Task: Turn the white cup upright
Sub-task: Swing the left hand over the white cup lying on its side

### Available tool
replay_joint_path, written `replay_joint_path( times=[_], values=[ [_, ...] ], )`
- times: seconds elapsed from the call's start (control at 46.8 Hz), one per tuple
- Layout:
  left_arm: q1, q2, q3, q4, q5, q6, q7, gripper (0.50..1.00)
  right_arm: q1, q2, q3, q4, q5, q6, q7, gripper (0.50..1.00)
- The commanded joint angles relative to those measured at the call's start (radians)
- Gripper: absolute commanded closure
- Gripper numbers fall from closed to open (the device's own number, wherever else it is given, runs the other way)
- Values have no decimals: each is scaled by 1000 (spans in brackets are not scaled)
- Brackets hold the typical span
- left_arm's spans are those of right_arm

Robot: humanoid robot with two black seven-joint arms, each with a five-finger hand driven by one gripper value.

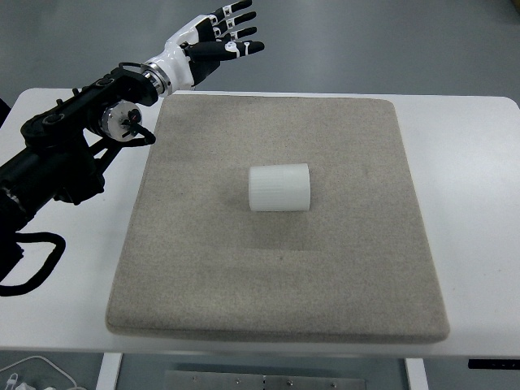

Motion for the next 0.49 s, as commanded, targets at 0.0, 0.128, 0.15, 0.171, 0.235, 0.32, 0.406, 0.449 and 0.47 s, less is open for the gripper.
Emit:
replay_joint_path(
  times=[0.0, 0.128, 0.15, 0.171, 0.235, 0.32, 0.406, 0.449, 0.47],
  values=[
    [-7, 24, 58, -70, 103, 6, 12, 510, 0, 0, 0, 0, 0, 0, 0, 570],
    [-28, 49, 121, -146, 239, 9, 19, 510, 0, 0, 0, 0, 0, 0, 0, 570],
    [-33, 53, 126, -159, 256, 7, 23, 510, 0, 0, 0, 0, 0, 0, 0, 570],
    [-36, 60, 130, -174, 269, 4, 29, 510, 0, 0, 0, 0, 0, 0, 1, 570],
    [-47, 83, 149, -222, 295, 3, 65, 510, 0, 0, 0, 0, 0, 0, 1, 570],
    [-53, 124, 173, -306, 303, 3, 130, 510, 0, 0, 0, 0, 0, 0, 1, 570],
    [-53, 162, 179, -393, 303, 1, 204, 510, 0, 0, 0, 0, 0, 0, 0, 570],
    [-53, 179, 184, -429, 303, 1, 236, 510, 0, 0, 0, 0, 0, 0, 0, 570],
    [-53, 187, 189, -447, 303, 1, 250, 508, 0, 0, 0, 0, 0, 0, 0, 570]
  ],
)
